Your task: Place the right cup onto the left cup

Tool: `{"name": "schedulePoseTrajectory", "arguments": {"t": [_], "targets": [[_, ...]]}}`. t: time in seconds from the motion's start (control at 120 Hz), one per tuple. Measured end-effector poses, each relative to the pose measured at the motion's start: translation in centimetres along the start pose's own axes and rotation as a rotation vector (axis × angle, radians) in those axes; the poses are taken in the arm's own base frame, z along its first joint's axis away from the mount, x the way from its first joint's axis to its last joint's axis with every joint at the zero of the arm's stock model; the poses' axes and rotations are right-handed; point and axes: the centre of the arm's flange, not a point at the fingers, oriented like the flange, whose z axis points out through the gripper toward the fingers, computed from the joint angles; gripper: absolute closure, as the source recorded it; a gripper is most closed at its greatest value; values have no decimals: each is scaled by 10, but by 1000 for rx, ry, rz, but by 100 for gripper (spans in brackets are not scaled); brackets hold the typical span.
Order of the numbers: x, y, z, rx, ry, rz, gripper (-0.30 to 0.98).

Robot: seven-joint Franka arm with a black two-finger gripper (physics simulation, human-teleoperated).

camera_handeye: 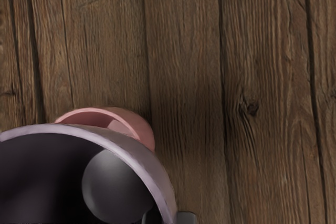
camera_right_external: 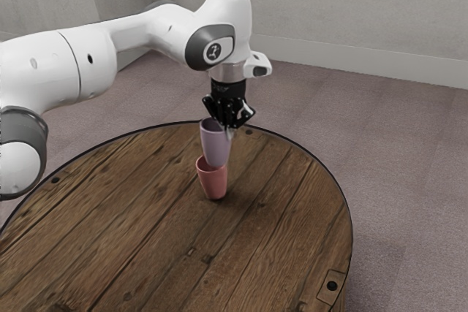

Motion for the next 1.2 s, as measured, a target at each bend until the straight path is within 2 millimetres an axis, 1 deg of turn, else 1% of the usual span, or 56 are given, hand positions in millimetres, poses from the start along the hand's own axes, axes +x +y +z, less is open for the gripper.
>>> {"name": "schedulePoseTrajectory", "arguments": {"t": [0.083, 0.217, 0.442, 0.833, 1.15, 1.2], "targets": [[6, -11, 1, 9, -1, -8, 79], [8, -24, 5, 18, -13, -14, 79], [10, -34, 12, 21, -28, -14, 79], [12, -29, 18, 14, -30, 4, 79], [16, -24, 35, 3, -45, 13, 79], [16, -22, 36, -1, -44, 14, 75]]}}
